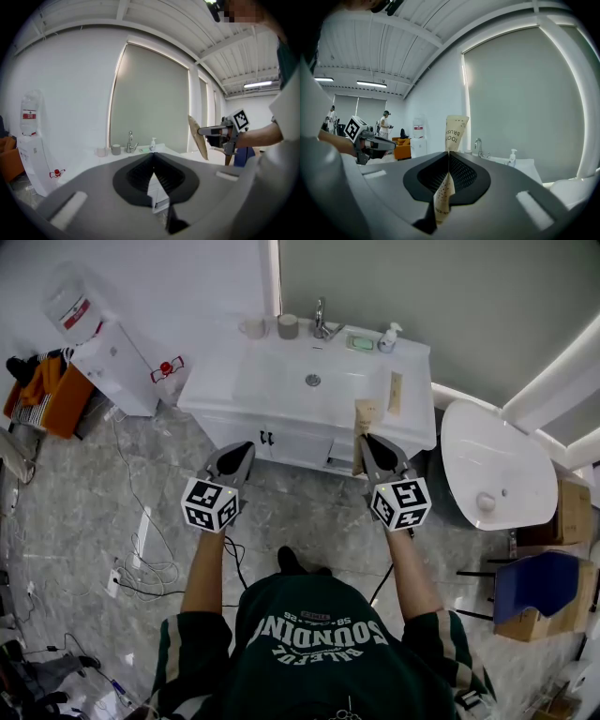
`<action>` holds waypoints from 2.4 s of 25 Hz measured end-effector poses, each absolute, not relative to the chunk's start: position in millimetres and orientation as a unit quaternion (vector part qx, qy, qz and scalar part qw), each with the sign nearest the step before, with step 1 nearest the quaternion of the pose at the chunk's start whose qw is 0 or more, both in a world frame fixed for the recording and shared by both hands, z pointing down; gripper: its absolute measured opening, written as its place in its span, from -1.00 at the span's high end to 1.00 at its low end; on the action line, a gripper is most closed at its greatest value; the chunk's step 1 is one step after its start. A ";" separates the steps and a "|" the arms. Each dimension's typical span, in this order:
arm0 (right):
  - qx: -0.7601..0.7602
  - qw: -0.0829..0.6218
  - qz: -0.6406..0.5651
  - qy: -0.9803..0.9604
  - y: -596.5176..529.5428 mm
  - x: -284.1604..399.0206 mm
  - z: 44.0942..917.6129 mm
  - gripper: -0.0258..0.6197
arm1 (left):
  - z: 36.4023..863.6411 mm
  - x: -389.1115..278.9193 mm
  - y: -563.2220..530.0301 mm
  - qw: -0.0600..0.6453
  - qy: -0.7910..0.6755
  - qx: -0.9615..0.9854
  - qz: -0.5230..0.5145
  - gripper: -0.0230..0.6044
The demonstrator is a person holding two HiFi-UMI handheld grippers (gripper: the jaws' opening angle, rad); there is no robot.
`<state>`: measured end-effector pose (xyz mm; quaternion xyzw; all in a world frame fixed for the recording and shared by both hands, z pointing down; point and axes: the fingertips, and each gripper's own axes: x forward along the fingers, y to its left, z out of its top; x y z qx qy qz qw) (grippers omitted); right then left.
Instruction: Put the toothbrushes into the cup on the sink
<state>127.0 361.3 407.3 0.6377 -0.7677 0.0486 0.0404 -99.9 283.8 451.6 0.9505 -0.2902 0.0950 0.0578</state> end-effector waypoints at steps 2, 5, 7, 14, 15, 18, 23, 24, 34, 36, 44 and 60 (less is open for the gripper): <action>0.635 0.042 0.049 -0.770 353.4 122.5 408.1 0.90 | 452.9 -102.6 277.2 0.060 -0.290 0.951 0.094 0.77; 0.633 0.041 0.048 -0.772 340.6 114.1 408.9 0.90 | 455.7 -107.5 267.0 0.062 -0.288 0.951 0.094 0.77; 0.632 0.039 0.047 -0.773 331.8 107.4 409.1 0.90 | 457.5 -111.6 259.9 0.062 -0.285 0.952 0.094 0.77; 0.638 0.031 0.047 -0.768 314.1 83.6 407.8 0.89 | 463.1 -126.6 245.8 0.062 -0.272 0.955 0.097 0.77; 0.638 0.030 0.047 -0.768 312.2 80.3 407.3 0.89 | 462.0 -128.6 243.2 0.062 -0.271 0.956 0.096 0.77; 0.636 0.032 0.048 -0.769 307.5 75.6 408.9 0.89 | 459.9 -131.4 236.8 0.063 -0.272 0.956 0.093 0.77; 0.639 0.028 0.051 -0.767 301.2 74.6 411.0 0.90 | 465.1 -134.0 228.0 0.066 -0.271 0.956 0.095 0.77; 0.639 0.027 0.052 -0.767 298.8 74.4 412.8 0.89 | 467.8 -134.4 225.0 0.068 -0.272 0.955 0.097 0.77; 0.639 0.021 0.061 -0.767 232.3 91.9 423.6 0.90 | 482.2 -111.1 168.0 0.073 -0.264 0.955 0.111 0.77; 0.636 0.019 0.062 -0.769 210.5 96.8 424.4 0.89 | 484.4 -104.6 147.3 0.075 -0.265 0.955 0.115 0.77; 0.618 0.017 0.067 -0.783 110.2 125.7 425.1 0.89 | 484.1 -67.0 57.0 0.079 -0.274 0.951 0.122 0.77; 0.569 0.027 0.067 -0.819 -54.3 168.7 415.4 0.89 | 477.6 3.5 -88.4 0.095 -0.298 0.941 0.128 0.77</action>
